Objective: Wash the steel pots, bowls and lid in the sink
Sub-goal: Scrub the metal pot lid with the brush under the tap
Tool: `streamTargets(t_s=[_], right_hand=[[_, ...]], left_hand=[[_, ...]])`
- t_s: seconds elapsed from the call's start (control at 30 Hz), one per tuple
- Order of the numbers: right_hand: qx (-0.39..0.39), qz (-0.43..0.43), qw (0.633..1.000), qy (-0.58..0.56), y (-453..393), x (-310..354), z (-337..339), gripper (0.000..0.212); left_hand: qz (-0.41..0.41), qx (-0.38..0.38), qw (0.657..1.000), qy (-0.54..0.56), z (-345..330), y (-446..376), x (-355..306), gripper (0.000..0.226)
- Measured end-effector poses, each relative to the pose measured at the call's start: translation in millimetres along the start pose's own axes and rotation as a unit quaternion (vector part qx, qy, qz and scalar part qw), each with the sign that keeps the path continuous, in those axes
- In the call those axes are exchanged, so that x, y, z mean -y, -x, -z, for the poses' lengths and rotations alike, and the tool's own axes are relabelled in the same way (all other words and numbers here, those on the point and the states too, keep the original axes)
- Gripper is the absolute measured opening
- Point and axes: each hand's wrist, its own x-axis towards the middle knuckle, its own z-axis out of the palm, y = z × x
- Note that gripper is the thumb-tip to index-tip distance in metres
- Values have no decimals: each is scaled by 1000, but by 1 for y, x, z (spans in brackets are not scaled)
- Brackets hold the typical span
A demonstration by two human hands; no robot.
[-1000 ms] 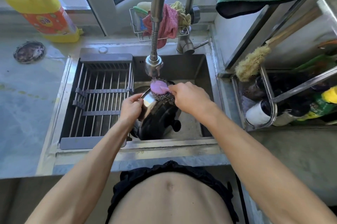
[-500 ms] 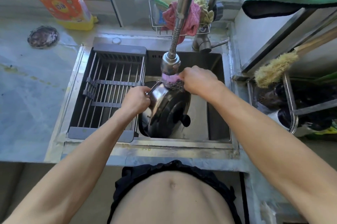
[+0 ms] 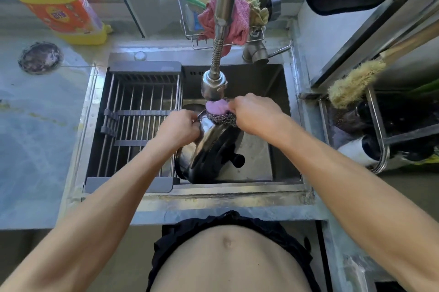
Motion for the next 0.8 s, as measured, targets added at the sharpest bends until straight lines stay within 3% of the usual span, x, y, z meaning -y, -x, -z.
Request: streamTargets(t_s=[0.1,0.23,0.3,0.43,0.57,0.73,0.8], right_hand=[[-3,9,1000,7,-3,2,2,17],[1,-35,999,-13,-9,-3,4,26],[4,-18,1000,-18,-6,10,2,36],[-2,2,1000,-10,-10,21,-1,31],[12,-49,999,-20,-16,12,4,40],[1,-22,1000,-7,-4,25,2,37],[8,-49,999,-9,-9,19,3,37]], left_hand=[[8,-28,999,29,-5,-2,-7,17],[13,31,999,-36,0,9,8,13],[10,16,1000,-17,3,5,0,12],[23,-31,999,17,-2,1,-6,16],[21,43,998,-40,-1,11,13,17],[23,-28,999,29,-2,-2,-11,16],[28,-11,999,13,-7,5,-7,16]])
